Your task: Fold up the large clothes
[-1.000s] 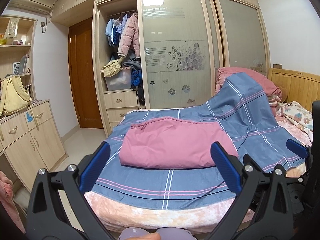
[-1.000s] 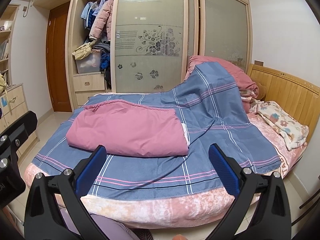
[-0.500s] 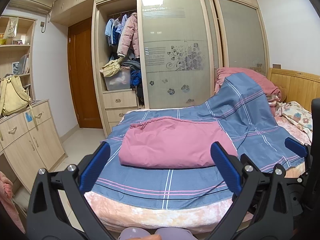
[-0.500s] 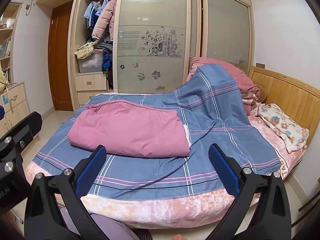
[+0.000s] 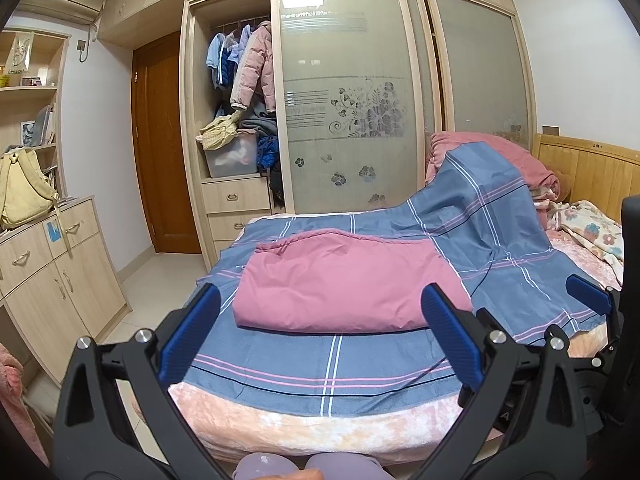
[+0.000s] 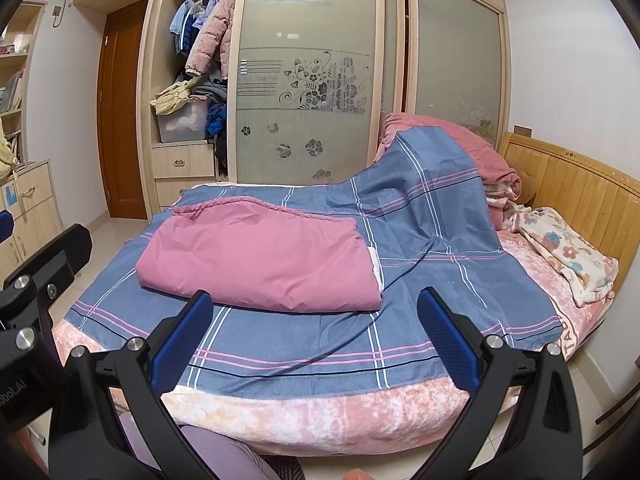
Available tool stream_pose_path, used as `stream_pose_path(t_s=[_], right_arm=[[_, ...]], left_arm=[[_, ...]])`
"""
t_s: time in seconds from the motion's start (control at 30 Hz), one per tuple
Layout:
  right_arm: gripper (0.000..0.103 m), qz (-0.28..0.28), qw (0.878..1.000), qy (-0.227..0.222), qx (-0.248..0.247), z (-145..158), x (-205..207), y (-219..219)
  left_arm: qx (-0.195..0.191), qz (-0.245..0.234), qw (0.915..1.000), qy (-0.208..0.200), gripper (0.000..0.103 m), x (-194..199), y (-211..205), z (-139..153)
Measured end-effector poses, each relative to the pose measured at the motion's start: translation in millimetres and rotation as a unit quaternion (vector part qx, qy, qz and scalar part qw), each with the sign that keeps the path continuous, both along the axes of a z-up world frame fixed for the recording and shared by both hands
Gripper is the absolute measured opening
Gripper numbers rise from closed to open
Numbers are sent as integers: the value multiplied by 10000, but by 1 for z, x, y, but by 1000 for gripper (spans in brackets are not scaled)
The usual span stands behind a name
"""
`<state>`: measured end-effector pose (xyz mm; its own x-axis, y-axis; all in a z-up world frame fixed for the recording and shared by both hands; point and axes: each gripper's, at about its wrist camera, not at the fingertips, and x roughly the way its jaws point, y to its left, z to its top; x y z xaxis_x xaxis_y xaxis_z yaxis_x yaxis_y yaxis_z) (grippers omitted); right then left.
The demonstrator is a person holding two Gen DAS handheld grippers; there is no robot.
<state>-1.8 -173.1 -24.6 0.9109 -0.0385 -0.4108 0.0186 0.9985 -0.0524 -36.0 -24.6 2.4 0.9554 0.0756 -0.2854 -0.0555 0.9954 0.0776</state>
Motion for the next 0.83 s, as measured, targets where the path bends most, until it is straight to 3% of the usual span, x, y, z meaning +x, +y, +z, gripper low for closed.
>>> stream_pose_path(t_s=[0.83], right_arm=[[102, 15, 9997, 225, -2, -20, 15, -3]], left_arm=[[-129, -59, 9997, 205, 101, 18, 3, -13]])
